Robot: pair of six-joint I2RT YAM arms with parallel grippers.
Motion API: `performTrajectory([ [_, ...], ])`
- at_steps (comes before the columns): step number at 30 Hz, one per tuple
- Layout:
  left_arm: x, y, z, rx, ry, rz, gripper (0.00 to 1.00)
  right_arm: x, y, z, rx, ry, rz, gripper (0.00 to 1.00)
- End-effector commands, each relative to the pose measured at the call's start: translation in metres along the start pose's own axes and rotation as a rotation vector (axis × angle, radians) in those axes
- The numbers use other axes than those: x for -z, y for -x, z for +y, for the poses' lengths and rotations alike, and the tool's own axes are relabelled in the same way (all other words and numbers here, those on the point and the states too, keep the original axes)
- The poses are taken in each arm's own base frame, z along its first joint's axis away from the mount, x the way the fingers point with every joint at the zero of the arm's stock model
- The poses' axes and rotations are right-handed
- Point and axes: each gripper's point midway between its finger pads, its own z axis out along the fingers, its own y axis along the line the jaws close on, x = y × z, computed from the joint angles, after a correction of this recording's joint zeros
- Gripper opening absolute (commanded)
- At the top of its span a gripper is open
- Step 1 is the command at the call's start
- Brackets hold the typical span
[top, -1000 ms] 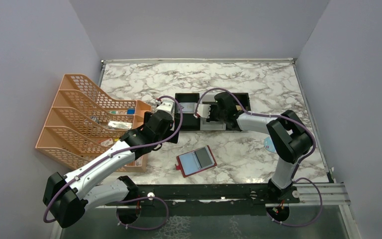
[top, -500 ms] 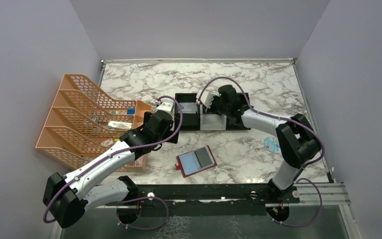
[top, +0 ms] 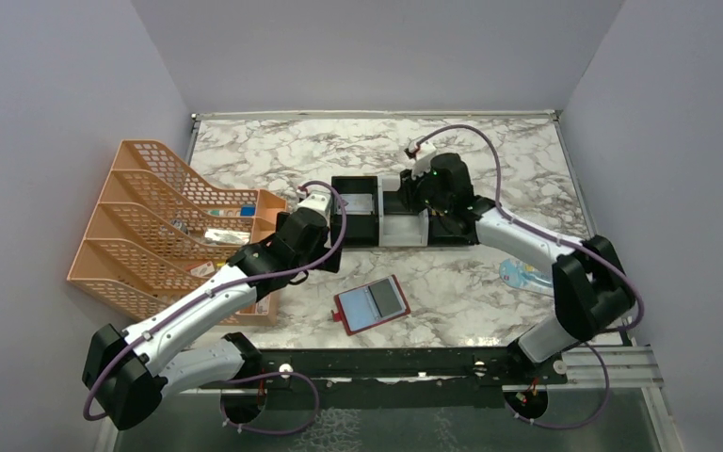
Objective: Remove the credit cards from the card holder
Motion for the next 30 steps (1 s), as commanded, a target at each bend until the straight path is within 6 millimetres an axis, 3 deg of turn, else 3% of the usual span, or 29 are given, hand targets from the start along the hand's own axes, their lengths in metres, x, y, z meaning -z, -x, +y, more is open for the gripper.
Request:
performTrajectory([
  [1,0.001,0.004,-0.040,0.095,-0.191,0.020,0.99,0.038,0.010,0.043,-0.230,0.187,-0.046,0.26],
  [3,0.002,0.003,-0.057,0.160,-0.268,0.040,0.99,0.048,-0.008,0.053,-0.308,0.219,0.015,0.26],
  [7,0.007,-0.004,-0.091,0.276,-0.442,0.082,0.99,0.072,-0.037,0.091,-0.415,0.413,0.116,0.26],
  [11,0.007,-0.019,-0.108,0.383,-0.533,0.135,0.99,0.090,-0.062,0.112,-0.551,0.517,0.156,0.33],
  [16,0.010,-0.029,-0.129,0.535,-0.663,0.152,0.94,0.100,-0.093,0.121,-0.611,0.556,0.224,0.36],
  [25,-0.005,-0.058,-0.147,0.627,-0.590,0.191,0.79,0.106,-0.124,0.124,-0.627,0.551,0.324,0.35],
  [30,-0.014,-0.079,-0.145,0.700,-0.544,0.208,0.67,0.110,-0.142,0.127,-0.644,0.552,0.386,0.34],
])
